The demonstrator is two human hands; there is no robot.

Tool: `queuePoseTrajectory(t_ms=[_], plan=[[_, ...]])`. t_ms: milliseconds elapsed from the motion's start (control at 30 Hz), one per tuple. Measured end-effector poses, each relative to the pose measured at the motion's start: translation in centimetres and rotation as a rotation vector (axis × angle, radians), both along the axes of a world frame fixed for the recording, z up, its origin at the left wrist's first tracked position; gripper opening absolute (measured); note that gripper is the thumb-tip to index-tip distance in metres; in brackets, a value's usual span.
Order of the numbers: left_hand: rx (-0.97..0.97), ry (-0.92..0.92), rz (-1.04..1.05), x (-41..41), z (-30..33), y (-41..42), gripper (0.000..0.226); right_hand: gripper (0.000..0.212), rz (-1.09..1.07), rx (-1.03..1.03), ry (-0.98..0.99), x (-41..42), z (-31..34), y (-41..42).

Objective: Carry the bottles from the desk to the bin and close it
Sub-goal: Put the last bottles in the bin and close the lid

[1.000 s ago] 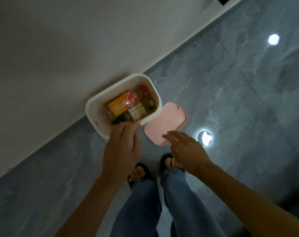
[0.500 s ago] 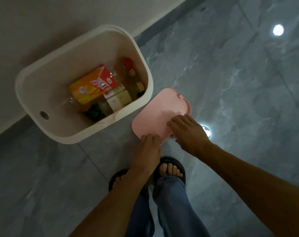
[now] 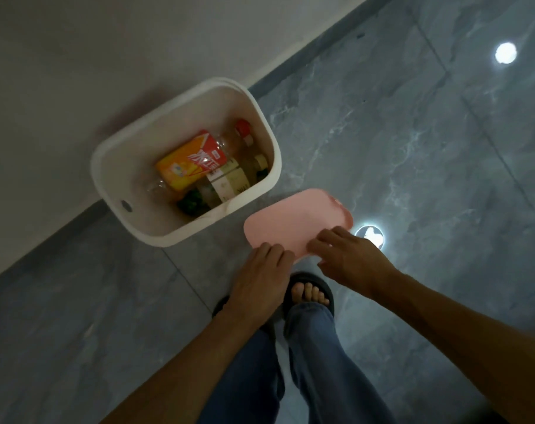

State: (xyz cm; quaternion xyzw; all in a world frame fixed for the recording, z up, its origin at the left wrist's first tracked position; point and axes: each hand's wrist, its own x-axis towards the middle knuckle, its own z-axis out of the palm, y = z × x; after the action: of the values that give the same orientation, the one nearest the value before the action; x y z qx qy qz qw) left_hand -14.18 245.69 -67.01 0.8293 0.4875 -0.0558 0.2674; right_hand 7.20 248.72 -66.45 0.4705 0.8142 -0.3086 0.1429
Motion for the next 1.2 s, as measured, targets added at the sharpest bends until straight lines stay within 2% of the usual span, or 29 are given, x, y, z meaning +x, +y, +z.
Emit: queuePoseTrajectory(t_ms=[133, 200, 267, 367, 467, 567, 633, 733, 900, 1033, 1133, 1200], plan=[[0.019, -0.015, -0.071, -1.8, 9.3, 0.9, 0.023, 0.038, -0.1, -0.083, 0.12, -0.4, 7.7, -0.9], [0.031, -0.026, -0.101, -2.4, 14.3, 1.5, 0.024, 0.036, -0.167, -0.061, 0.169, -0.8, 11.7, -1.3], [0.051, -0.023, -0.106, -3.0, 18.9, 2.2, 0.023, 0.034, -0.228, -0.017, 0.196, -1.7, 15.4, -1.6], [0.106, -0.023, -0.069, -4.0, 24.6, 3.9, 0.025, 0.036, -0.381, -0.063, 0.269, -3.5, 20.2, -1.6], [0.205, -0.073, 0.003, -5.2, 28.6, 5.9, 0.027, 0.037, -0.607, -0.11, 0.415, -5.6, 23.5, -0.8], [0.296, -0.152, 0.129, -6.3, 30.5, 7.8, 0.038, 0.031, -0.903, -0.302, 0.654, -8.6, 25.3, 0.8], [0.305, -0.209, 0.279, -7.4, 30.2, 8.9, 0.045, 0.026, -1.072, -0.387, 0.807, -10.6, 25.4, 2.1], [0.221, -0.176, 0.427, -9.7, 27.1, 9.7, 0.049, 0.023, -1.347, -0.6, 1.066, -13.0, 23.8, 3.9], [0.08, -0.055, 0.559, -12.6, 19.2, 9.5, 0.052, 0.016, -1.654, -0.846, 1.248, -16.3, 18.0, 5.3], [0.068, 0.042, 0.482, -12.9, 14.6, 9.3, 0.057, 0.004, -1.744, -0.889, 1.326, -18.0, 14.7, 5.1], [0.067, 0.063, 0.459, -12.5, 12.6, 8.9, 0.065, 0.015, -1.851, -0.855, 1.323, -18.6, 13.6, 4.9], [0.052, 0.062, 0.449, -12.4, 11.5, 8.5, 0.069, 0.021, -1.941, -0.813, 1.252, -18.9, 13.3, 4.8]])
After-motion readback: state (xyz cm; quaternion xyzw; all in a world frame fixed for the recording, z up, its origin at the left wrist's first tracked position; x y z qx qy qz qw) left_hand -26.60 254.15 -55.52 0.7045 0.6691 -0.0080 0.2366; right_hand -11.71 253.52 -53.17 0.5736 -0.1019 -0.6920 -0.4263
